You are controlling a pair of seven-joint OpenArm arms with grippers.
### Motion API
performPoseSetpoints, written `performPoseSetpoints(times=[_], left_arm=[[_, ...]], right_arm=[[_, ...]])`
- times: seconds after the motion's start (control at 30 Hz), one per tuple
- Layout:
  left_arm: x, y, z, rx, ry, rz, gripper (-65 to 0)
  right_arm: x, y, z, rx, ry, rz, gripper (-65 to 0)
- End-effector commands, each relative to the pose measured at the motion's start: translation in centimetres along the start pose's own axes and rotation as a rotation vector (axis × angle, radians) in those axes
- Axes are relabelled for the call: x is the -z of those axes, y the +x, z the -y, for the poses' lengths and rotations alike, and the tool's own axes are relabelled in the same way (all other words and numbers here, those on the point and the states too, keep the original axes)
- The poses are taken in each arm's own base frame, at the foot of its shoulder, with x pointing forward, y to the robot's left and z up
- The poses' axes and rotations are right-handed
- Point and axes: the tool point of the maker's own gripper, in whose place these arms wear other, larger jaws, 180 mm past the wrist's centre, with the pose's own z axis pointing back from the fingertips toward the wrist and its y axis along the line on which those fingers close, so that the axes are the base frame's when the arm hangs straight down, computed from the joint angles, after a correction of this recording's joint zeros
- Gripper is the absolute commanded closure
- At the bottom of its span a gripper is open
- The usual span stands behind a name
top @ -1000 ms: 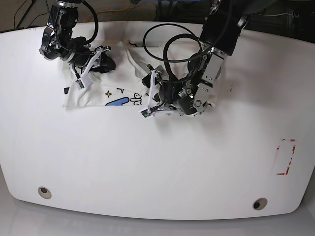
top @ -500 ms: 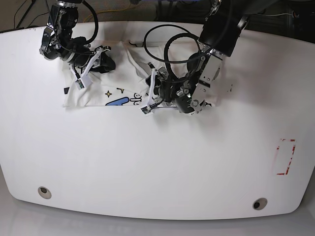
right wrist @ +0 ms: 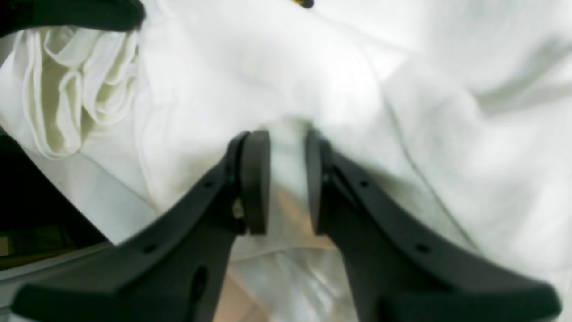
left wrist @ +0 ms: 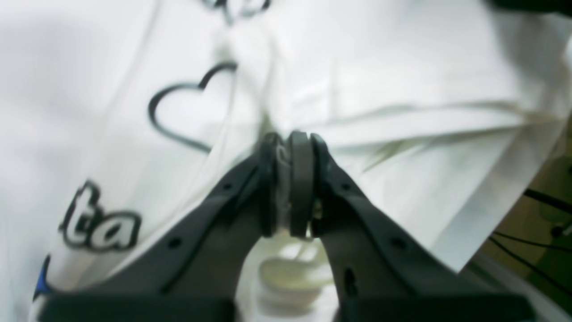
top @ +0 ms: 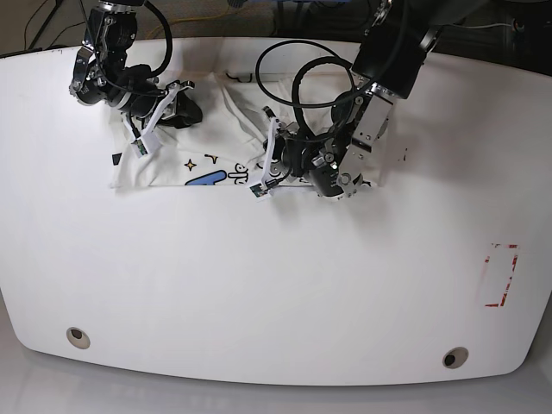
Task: Layout the t-shirt on the table in an organized manner, then fold the t-shirt properly
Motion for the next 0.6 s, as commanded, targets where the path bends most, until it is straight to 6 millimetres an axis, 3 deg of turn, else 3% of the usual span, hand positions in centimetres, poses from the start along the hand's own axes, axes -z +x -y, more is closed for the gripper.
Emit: performPoseSetpoints(times=[0.0,0.27,0.57], left_arm=[[-1.3,2.3,-0.2,0.027,0.020,0.068,-2.4],[-3.7,2.7,-3.4,0.029,0.176,0.089,-2.4],[-5.6,3.9,-4.2,0.069,0.262,0.117,-2.4]], right_arm=[[-0.3,-1.5,0.9,-0.009,-0.043,-0.081,-14.4],[-0.3,-1.5,0.9,-0.007,-0.044,-0.081,-14.4],[-0.3,-1.5,0.9,-0.007,-0.044,-0.081,-14.4]])
